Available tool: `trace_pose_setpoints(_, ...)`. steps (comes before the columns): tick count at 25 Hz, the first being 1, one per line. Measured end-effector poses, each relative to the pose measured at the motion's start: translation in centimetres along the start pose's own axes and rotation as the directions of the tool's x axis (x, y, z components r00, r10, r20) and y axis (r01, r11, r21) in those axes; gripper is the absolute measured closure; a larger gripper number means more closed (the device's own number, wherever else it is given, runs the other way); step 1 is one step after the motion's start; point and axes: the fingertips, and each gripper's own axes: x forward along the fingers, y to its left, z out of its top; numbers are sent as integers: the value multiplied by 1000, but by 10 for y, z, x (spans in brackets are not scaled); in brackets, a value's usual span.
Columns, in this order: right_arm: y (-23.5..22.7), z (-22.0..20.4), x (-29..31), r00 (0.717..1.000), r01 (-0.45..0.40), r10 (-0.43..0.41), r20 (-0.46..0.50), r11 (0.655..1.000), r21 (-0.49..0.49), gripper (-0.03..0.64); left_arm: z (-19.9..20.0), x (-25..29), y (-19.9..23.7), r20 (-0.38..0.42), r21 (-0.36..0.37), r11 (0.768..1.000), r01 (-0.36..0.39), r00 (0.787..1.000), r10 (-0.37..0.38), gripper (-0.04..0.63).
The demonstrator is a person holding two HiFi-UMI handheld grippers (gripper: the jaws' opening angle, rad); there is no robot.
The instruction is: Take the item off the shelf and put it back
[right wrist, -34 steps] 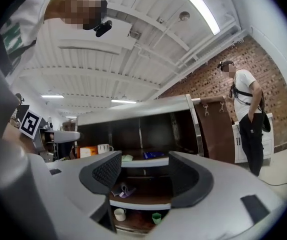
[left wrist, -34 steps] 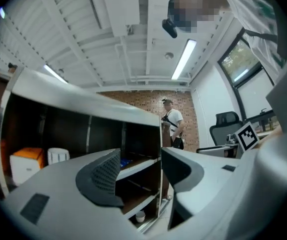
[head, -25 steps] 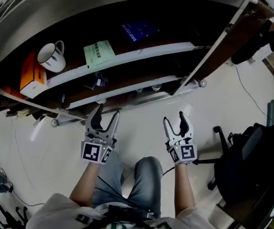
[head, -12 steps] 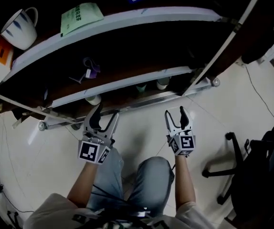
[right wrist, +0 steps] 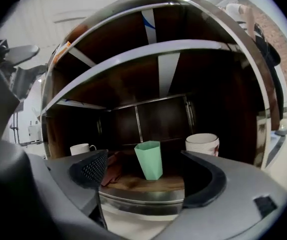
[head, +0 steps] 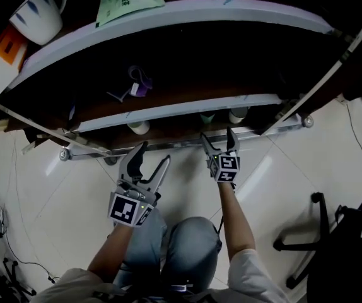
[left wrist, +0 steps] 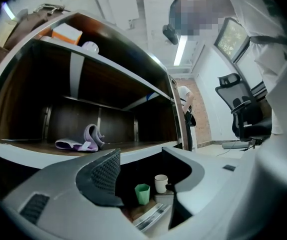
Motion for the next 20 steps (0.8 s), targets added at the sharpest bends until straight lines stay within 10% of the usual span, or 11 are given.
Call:
trace_pose_setpoints(4, -13, -36, 27, 998, 48, -45, -38, 995, 89, 161, -15, -25, 17, -26, 58, 998, -26, 999, 28, 350)
trace_pose_setpoints(14, -16, -13, 27, 994, 71, -82, -66, 987, -146, 169, -15, -58, 38, -52, 14, 997, -73, 996, 74, 350)
trace_pose_setpoints(20, -10, -8, 81, 991, 24, -38, -127, 993, -115, 169, -4, -69, 51, -68, -4, 997, -75, 995, 75, 350)
